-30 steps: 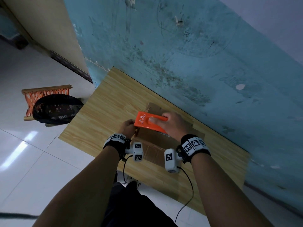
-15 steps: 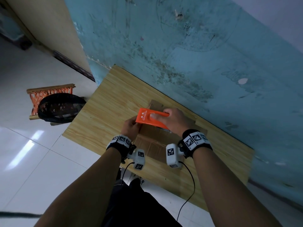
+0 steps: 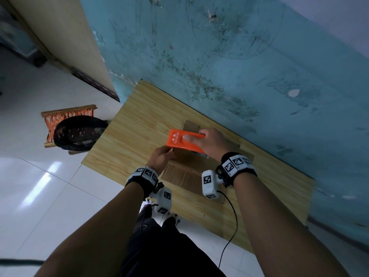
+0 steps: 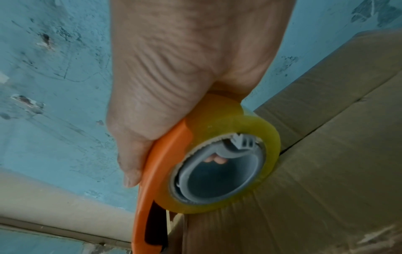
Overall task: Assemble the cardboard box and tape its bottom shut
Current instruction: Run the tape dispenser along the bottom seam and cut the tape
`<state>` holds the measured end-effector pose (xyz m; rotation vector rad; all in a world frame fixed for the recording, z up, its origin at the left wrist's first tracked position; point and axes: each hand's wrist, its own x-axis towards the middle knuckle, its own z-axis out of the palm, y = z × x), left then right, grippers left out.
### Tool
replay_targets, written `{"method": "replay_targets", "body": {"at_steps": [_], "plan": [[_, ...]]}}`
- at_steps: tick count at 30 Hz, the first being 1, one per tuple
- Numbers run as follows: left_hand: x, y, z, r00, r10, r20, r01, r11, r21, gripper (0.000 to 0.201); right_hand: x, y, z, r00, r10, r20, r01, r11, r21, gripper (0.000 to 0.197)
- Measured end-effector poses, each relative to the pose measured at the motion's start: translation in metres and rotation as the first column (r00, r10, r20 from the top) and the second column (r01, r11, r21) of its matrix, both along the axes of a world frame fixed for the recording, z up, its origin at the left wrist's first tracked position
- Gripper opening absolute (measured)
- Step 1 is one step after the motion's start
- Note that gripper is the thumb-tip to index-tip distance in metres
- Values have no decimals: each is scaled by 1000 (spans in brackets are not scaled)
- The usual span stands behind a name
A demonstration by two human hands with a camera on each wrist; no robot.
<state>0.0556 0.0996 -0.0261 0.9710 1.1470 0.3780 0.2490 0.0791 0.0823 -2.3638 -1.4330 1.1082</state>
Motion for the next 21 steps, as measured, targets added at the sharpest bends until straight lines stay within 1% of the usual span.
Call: {"method": "replay_targets", "body": {"at_steps": [1,3,4,5,6,7,8,10,11,12,15,16,19,21], "plan": [[0,1,-2,998,-62,-10,62,998,20,51,0,1,-1,1000,-8,-9,8,1000,-4,65],[1,-2,-5,978,-180,-105,187,980,68,76,0,2,-1,1000,-21,-21,21,1000,-10,63],[3,-5,-7,964,-214,-156,227,971,71,89,0,2,1,999,-29,-29,29,1000,-11,62],[5,-7,-11,959,-222,-179,237,970,64,99,0,2,2,998,-38,-45,38,999,-10,60],[9,-11,-11,958,-216,-187,229,972,49,103,0,2,2,997,-43,-63,42,999,-9,59],[13,-14,-8,963,-192,-188,207,977,60,97,1,1,3,997,-40,-72,39,999,-11,58],[17,-16,-4,965,-166,-201,185,980,79,84,1,0,3,997,-30,-72,29,999,-18,57],[24,-19,1,953,-114,-282,153,981,122,56,0,-1,4,998,-3,-68,1,999,-39,56],[27,-20,2,949,-79,-304,122,984,128,48,1,-2,4,998,6,-68,-9,999,-46,57],[29,-20,3,950,-55,-306,96,988,119,44,2,-2,4,998,11,-64,-14,999,-47,58],[32,-22,4,950,-35,-311,58,996,65,45,9,-6,5,999,18,-46,-19,999,-32,59],[33,-21,6,954,-31,-297,38,999,16,48,11,-8,6,999,21,-42,-22,999,-33,59],[36,-18,12,972,44,-229,-80,986,-149,50,15,-15,8,999,46,-15,-46,998,-31,57],[39,-17,15,975,110,-193,-149,968,-200,48,15,-18,8,999,54,4,-54,998,-25,57]]}}
